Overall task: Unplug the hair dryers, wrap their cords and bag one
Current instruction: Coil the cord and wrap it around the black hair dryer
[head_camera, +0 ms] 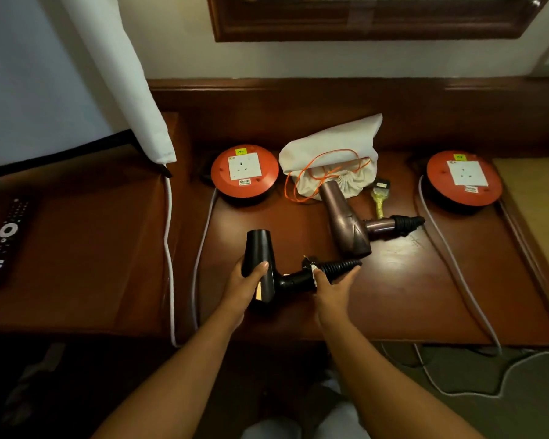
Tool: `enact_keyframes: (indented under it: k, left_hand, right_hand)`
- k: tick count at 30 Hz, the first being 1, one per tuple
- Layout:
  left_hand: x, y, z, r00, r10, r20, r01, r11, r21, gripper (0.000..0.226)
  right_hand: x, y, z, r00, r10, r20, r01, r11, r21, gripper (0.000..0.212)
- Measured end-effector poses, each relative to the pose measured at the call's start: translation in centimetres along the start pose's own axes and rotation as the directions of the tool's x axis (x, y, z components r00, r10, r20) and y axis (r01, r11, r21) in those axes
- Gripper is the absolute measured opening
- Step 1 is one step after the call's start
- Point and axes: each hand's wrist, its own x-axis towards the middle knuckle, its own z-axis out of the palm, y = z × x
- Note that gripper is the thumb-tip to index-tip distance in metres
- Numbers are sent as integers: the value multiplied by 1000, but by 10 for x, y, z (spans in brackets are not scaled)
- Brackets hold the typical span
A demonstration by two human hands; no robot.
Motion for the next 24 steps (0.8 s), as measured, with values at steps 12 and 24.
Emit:
enact_keyframes:
  k: [12, 24]
  left_hand:
    - [42, -8, 15, 995, 3, 100, -17, 989, 144, 45]
    - [65, -10, 26, 996, 24, 89, -44, 973, 226, 57]
  right_hand:
    - [25, 18, -8, 989, 46, -140, -37, 997, 62, 100]
    - [37, 16, -15, 988, 60, -139, -65, 997, -33, 100]
